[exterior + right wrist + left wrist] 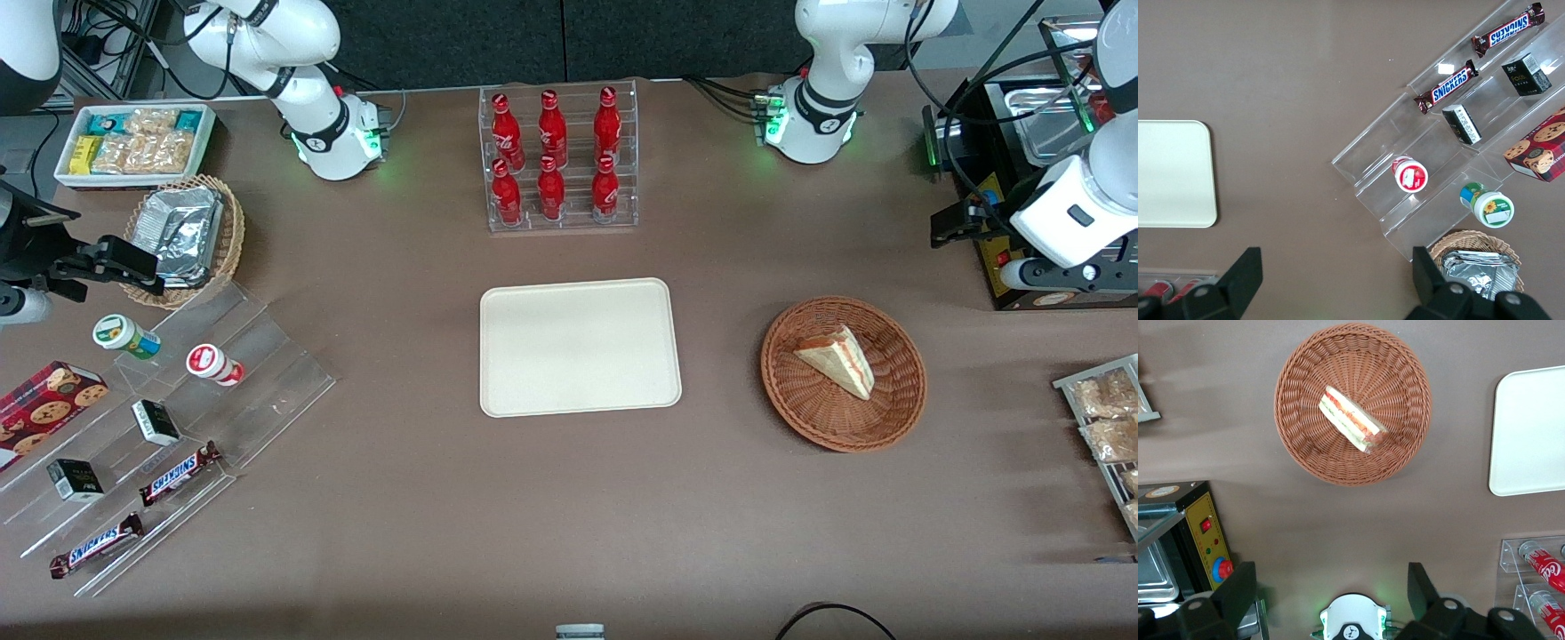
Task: Place sandwich from basket to tray
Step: 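Move the left gripper down over the sandwich in the wicker basket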
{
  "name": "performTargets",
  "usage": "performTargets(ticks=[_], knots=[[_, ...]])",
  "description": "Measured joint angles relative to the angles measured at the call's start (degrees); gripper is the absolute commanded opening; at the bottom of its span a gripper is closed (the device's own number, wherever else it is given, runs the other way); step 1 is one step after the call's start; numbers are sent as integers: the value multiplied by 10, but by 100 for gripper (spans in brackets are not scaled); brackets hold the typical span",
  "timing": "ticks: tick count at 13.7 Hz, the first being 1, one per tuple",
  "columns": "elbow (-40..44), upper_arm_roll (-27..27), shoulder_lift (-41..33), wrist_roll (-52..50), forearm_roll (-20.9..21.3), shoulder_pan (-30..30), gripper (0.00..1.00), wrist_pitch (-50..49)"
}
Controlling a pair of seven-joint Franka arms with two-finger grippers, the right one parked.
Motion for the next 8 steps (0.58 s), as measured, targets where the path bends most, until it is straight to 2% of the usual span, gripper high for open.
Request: performTargets(ticks=[3,6,8], knots=[[1,2,0,-5,1,1,100,-3],[-5,4,12,-7,18,2,100,3],[-33,12,28,-17,23,3,100,52]])
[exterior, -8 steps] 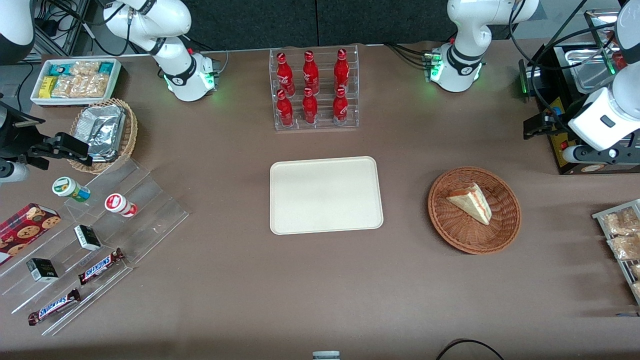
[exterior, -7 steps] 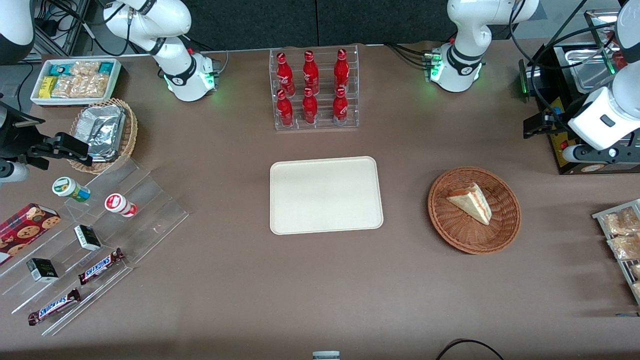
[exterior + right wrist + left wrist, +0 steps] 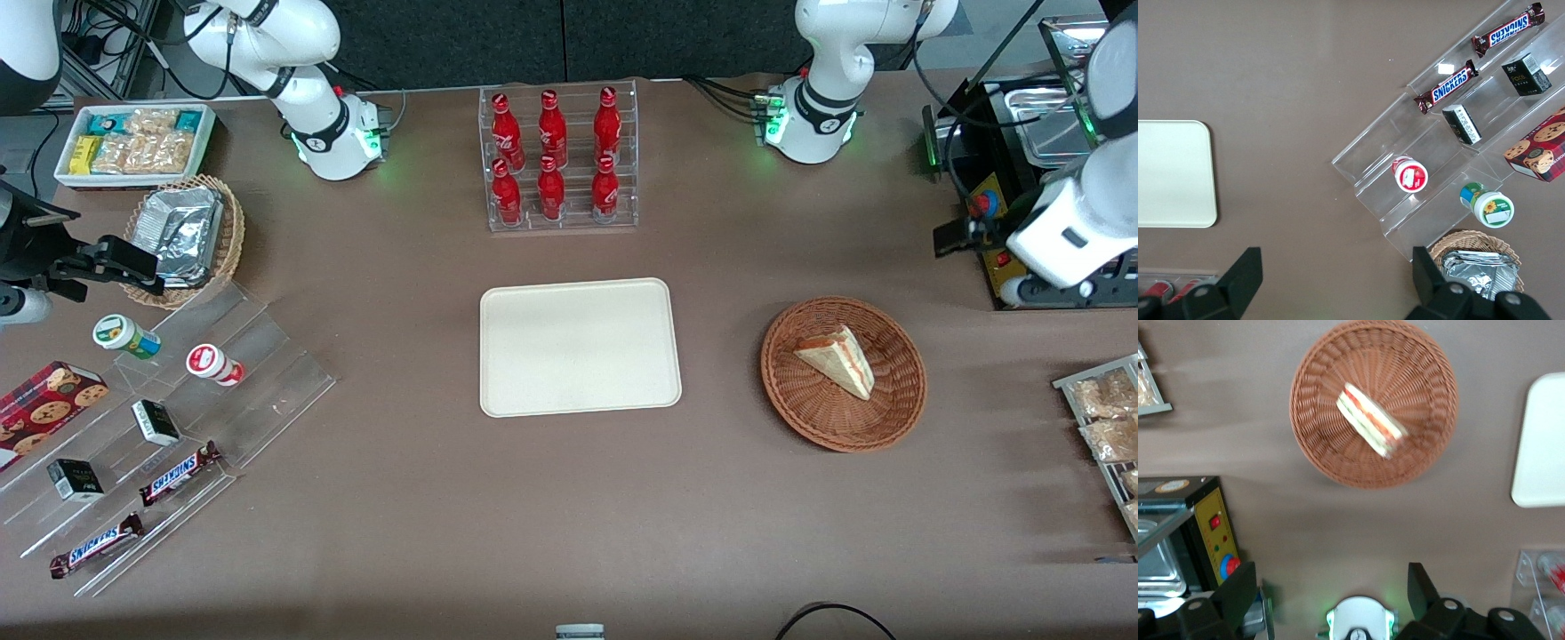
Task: Place sandwich from basket to tray
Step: 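Move the left gripper down over the sandwich in the wicker basket, then close the left gripper on the wrapped sandwich and lift it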
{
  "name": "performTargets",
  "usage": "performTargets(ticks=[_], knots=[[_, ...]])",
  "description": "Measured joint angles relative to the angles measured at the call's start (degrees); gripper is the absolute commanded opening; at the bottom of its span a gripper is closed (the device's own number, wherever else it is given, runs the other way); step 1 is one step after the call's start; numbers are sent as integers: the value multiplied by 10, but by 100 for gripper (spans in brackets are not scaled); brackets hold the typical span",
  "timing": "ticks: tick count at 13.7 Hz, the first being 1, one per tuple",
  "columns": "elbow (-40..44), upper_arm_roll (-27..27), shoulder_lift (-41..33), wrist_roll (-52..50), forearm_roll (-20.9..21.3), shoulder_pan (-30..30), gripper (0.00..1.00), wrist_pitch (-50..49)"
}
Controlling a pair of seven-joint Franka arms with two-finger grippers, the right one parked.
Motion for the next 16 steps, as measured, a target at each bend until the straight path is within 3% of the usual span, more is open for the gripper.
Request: performTargets(ticks=[4,8,10,13,16], knots=[[-105,14,26,-51,10,5,100,151],[-231,12,27,-202,30,3,100,326],[-272,10,27,-261,15,1,100,374],[-296,10,27,-315,-43,1,100,405],[-323,10,28,-362,-50,-2,100,447]])
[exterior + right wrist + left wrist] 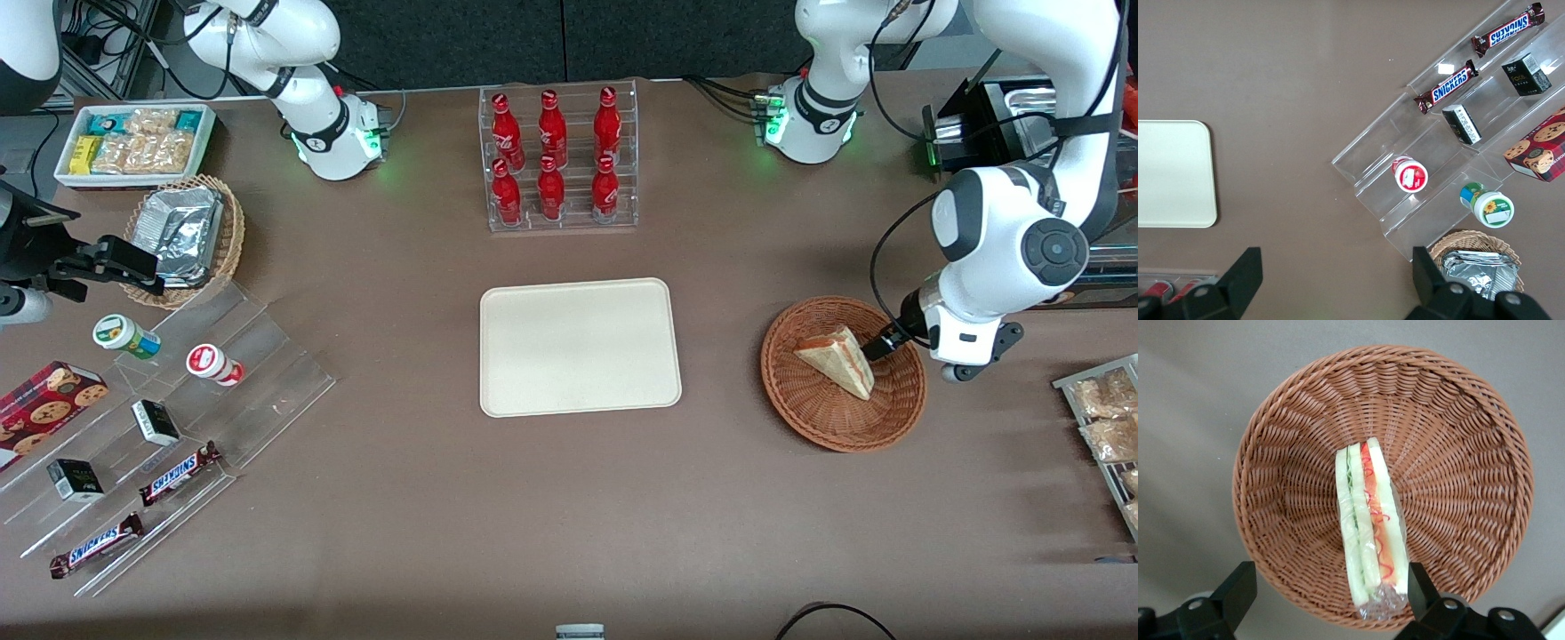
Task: Place sandwich from basket to tray
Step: 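Close the left gripper on the wrapped sandwich and lift it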
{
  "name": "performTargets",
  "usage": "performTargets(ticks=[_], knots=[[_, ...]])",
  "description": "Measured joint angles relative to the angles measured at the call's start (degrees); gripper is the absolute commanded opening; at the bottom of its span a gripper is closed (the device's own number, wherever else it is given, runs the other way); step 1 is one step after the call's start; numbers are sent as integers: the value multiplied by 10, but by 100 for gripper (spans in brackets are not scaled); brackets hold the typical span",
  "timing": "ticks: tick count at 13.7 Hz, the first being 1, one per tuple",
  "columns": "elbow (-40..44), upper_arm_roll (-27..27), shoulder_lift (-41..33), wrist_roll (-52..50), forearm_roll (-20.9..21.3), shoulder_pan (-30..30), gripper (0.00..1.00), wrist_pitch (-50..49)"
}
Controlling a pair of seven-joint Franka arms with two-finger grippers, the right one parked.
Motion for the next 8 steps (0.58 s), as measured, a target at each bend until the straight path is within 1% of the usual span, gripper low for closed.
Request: performTargets(ticks=[3,5,8], knots=[[-15,-2,17,-34,-2,-17,100,38],[-15,-3,30,-44,-2,-30,100,48],[-15,-3,44,-46,-2,-32,100,53]])
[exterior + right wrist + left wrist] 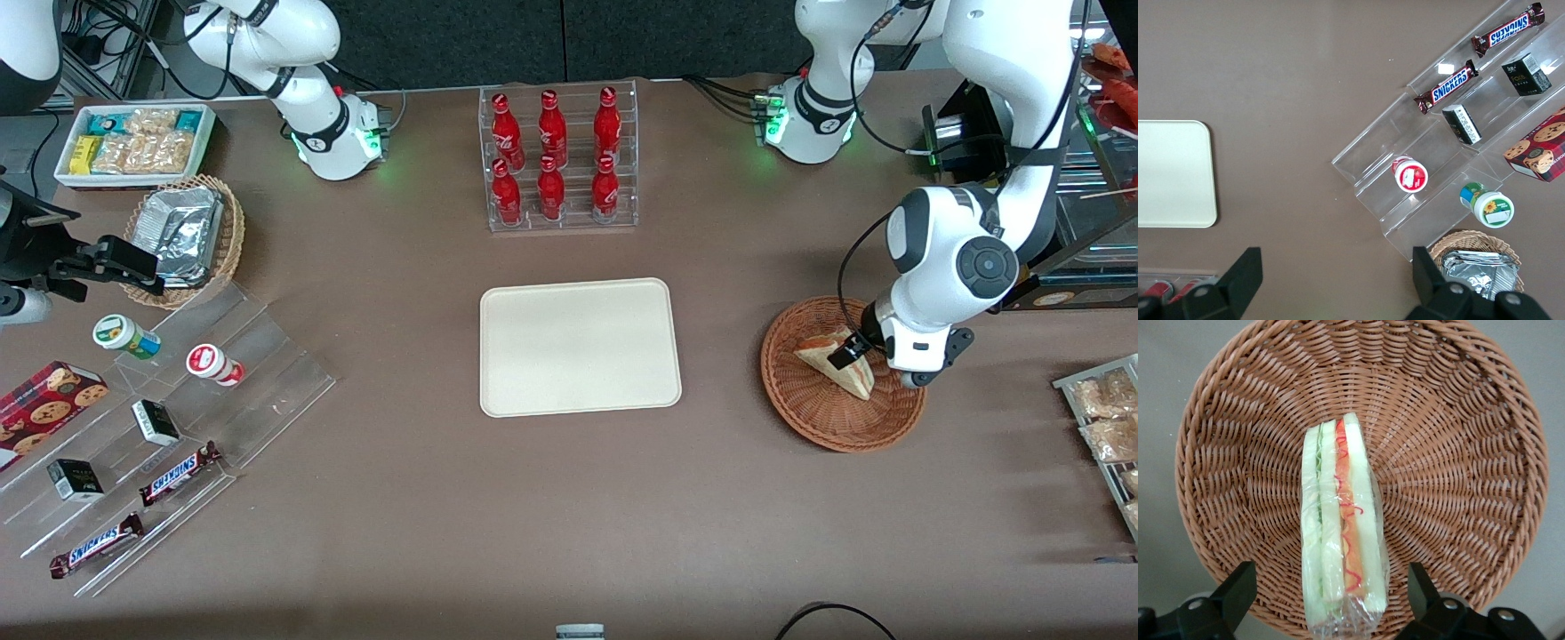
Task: Place sandwich from basket to tray
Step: 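Close the left gripper on the wrapped sandwich and lift it, then carry the sandwich with the left gripper over the cream tray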
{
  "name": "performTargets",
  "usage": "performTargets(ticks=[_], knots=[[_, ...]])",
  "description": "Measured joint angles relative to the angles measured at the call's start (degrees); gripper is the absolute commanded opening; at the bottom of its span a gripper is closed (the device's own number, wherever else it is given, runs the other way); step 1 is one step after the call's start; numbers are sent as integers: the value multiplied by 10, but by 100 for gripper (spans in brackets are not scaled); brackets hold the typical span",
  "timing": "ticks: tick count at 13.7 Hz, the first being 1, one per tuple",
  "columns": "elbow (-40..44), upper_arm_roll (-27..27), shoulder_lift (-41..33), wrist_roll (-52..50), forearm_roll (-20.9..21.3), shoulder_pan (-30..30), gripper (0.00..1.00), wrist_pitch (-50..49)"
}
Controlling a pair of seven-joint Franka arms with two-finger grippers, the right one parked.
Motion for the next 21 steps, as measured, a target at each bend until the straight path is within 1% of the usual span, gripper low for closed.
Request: performTargets(ticks=[6,9,10,11,13,14,15,17,21], knots=[[0,0,22,-4,-1,0,100,15],[-1,0,24,-4,-13,0,100,15],[-1,0,24,-4,-17,0,96,15],[-2,0,24,-5,-21,0,84,15],[-2,0,24,-5,-24,0,41,15],[-2,0,24,-5,-24,0,26,15],[-2,0,24,-6,-25,0,17,15],[-2,0,24,-10,-26,0,15,15],[0,0,21,-19,-26,0,15,12]])
